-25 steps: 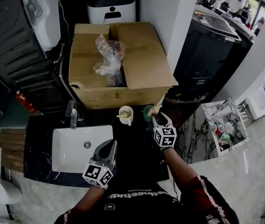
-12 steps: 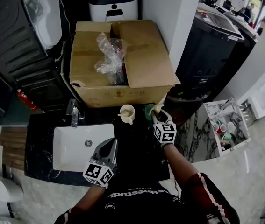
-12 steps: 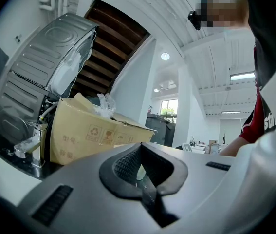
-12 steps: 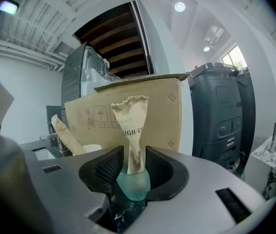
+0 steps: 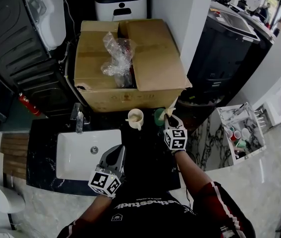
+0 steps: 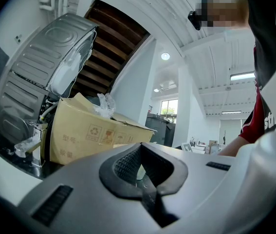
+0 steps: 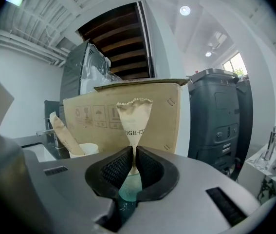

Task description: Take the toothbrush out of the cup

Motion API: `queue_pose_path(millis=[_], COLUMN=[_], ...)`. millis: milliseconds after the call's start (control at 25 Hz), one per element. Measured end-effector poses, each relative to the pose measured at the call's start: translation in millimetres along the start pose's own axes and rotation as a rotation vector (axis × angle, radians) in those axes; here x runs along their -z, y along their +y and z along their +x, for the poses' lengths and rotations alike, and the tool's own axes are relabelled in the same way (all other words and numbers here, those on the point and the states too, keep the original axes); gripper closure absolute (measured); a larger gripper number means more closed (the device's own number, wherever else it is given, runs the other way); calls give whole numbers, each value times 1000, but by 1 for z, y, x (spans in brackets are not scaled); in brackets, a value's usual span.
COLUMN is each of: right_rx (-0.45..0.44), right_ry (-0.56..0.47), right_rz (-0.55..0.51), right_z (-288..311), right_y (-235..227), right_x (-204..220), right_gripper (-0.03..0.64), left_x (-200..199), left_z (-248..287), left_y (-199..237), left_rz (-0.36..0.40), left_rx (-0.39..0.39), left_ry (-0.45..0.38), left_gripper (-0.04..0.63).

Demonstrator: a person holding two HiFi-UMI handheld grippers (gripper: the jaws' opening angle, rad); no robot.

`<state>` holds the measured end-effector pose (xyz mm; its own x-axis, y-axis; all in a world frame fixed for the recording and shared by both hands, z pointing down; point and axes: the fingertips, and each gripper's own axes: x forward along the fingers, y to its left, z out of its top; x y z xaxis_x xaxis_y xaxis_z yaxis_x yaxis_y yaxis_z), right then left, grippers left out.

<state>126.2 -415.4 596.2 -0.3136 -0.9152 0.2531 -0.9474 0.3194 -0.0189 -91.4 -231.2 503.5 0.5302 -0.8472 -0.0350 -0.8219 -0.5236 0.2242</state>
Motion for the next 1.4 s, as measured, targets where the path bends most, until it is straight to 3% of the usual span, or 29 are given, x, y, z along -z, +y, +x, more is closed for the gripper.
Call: queue_pose_path(millis=[280,800,1400], right_rx=[3,24,3], right_ry=[-30,-140,-161], right_rz=[-31,-66,34], right_z=[-3,-33,-130], right_y=[2,4,40], right_x=[-12,-79,-85], right_gripper=[566,571,572], left_x=[-1,-4,-4], left_z=[-2,-4,-9], left_y=[1,-5,-3], left_rz=[10,-7,-6], left_rx=[3,28,33], left_ry=[-2,-11,-13], left_gripper=[581,581,581])
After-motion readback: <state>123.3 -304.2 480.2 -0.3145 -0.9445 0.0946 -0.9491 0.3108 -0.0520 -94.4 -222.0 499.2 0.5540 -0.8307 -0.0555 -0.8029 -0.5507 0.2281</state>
